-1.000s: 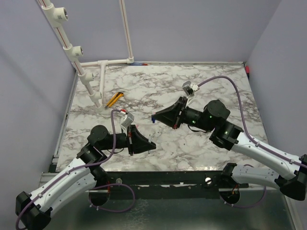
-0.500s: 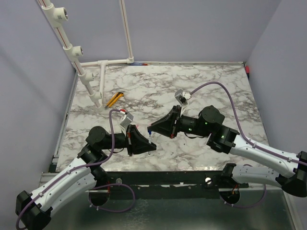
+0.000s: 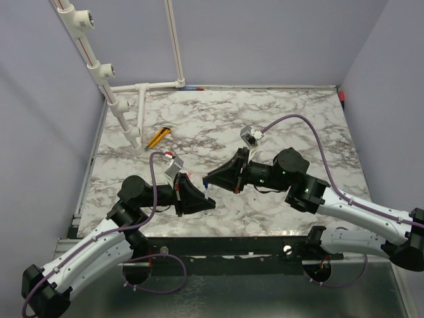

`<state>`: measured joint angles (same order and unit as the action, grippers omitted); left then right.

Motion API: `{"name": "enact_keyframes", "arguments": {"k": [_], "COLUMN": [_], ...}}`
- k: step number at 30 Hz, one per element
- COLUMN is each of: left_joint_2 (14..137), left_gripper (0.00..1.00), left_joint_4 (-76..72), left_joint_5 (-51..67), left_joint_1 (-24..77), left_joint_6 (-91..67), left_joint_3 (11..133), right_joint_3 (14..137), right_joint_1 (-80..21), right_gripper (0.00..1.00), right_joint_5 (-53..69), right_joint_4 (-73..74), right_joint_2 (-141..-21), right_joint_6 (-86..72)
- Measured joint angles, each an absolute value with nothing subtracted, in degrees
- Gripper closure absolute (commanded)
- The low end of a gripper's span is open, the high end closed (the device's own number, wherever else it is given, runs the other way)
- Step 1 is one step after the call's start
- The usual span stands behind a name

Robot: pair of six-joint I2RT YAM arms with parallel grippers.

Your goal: Insert the pens into the pen caps

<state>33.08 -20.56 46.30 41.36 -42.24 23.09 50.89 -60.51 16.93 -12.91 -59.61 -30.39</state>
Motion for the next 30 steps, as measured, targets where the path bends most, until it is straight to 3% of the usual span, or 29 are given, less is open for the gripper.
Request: {"name": "enact_keyframes", "arguments": {"k": [30], "left_joint_2": [31.9], "left_gripper": [1.00], "left_joint_4": [-21.0], "left_joint_5": [46.9], "left_joint_1": [41.4], "left_joint_6": [-42.3], "left_joint_3": [22.7], "right_joint_3": [49.4], "right_joint_1": [-62.7], "right_gripper": [0.99], "right_joint_5": [14.6], "right_joint_4": [-12.8], "right_joint_2": [-58.5], "right_joint_6": [-30.0]}}
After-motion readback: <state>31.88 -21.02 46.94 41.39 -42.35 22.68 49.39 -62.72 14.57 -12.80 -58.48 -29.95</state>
